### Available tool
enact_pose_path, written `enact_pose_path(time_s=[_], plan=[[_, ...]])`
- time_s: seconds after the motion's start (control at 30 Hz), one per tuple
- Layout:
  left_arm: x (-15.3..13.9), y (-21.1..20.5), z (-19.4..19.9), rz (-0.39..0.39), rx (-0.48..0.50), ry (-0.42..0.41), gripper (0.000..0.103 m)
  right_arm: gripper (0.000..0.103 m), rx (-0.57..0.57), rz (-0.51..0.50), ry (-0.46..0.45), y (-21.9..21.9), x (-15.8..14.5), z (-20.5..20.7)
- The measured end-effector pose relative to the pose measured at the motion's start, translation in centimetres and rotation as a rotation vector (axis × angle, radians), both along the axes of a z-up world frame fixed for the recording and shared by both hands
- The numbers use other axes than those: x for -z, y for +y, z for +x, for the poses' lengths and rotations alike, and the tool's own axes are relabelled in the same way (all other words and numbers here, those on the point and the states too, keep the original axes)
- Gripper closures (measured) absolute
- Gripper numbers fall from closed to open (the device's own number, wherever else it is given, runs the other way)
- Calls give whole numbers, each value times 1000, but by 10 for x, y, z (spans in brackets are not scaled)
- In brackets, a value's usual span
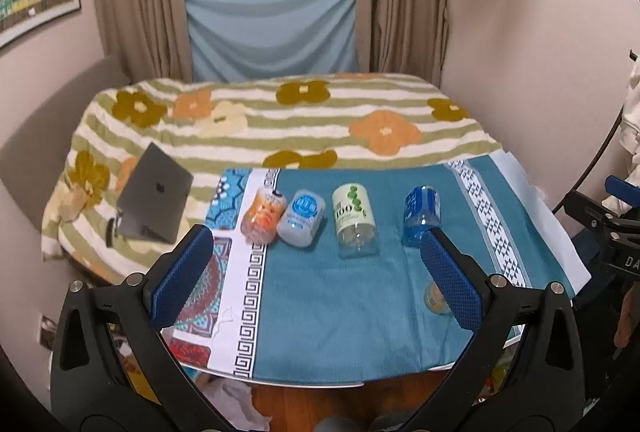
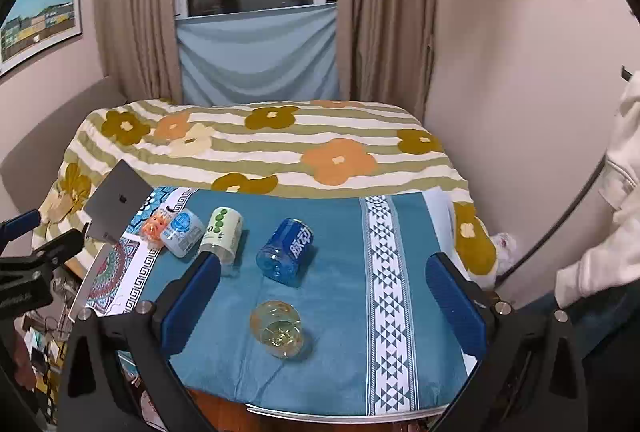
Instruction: Flip cup upright
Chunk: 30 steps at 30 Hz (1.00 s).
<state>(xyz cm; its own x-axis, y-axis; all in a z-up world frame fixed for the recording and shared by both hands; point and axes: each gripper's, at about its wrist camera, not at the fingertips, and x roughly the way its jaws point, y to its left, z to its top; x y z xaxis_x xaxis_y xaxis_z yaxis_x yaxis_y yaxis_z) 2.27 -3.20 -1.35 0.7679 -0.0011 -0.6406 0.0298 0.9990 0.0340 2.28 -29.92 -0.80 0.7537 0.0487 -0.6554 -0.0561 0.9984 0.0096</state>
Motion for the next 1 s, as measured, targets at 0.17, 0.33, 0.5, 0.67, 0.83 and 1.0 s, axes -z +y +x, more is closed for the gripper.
enact_pose_path(time_s=[0.17, 0.33, 0.5, 0.67, 0.83, 1.0], plan=[[2, -4, -5, 9, 15, -17, 0, 1, 18, -7, 9, -2, 3, -7], [3, -6, -8, 15, 23, -25, 0, 1, 33, -1, 17, -4, 6, -10], [2, -8, -13, 20, 30, -36, 0, 1, 38, -7, 6, -6, 4, -14], [0, -11, -15, 25, 36, -45, 0, 1, 36, -3, 0, -6, 3, -15], [-1, -13, -18, 24, 41, -49, 0, 1, 34, -1, 0, -6, 3, -17], [-2, -14, -19, 22, 37, -48, 0, 1, 36, 1, 1, -8, 2, -19]])
